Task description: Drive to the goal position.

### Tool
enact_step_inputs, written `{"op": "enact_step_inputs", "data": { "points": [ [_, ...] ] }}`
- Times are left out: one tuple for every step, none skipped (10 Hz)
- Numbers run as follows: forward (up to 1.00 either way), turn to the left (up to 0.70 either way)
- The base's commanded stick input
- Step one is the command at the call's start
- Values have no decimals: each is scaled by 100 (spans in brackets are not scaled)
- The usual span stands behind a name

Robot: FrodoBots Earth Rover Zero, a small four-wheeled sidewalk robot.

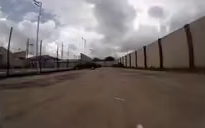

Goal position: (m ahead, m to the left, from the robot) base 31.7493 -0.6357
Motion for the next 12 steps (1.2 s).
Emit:
{"op": "enact_step_inputs", "data": {
  "points": [
    [30,0],
    [30,0],
    [30,0],
    [30,0],
    [30,0],
    [30,0],
    [30,0],
    [30,0],
    [30,0],
    [30,0],
    [30,0],
    [30,0]
  ]
}}
